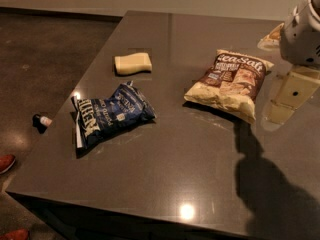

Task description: Pick blue chip bag

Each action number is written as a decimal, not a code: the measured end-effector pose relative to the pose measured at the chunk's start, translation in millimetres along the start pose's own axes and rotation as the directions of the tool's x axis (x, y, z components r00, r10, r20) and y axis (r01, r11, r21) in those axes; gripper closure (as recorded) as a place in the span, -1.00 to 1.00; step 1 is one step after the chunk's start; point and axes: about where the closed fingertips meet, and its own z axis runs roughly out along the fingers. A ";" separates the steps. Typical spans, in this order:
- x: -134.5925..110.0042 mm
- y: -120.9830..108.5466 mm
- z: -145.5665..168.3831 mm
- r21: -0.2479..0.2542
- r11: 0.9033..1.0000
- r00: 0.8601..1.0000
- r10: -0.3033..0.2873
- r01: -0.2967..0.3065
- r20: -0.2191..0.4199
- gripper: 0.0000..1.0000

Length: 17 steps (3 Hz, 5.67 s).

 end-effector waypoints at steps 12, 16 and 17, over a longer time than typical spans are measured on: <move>-242.9 24.4 176.5 -0.306 0.952 0.986 0.056 -0.004 0.159 -0.16; -241.6 12.2 63.0 -0.231 0.956 0.949 -0.109 0.182 0.297 1.00; -242.1 12.0 62.3 -0.229 0.956 0.948 -0.110 0.183 0.298 1.00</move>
Offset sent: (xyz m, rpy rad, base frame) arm 0.0256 0.1253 -0.0225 0.1719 0.0846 0.1660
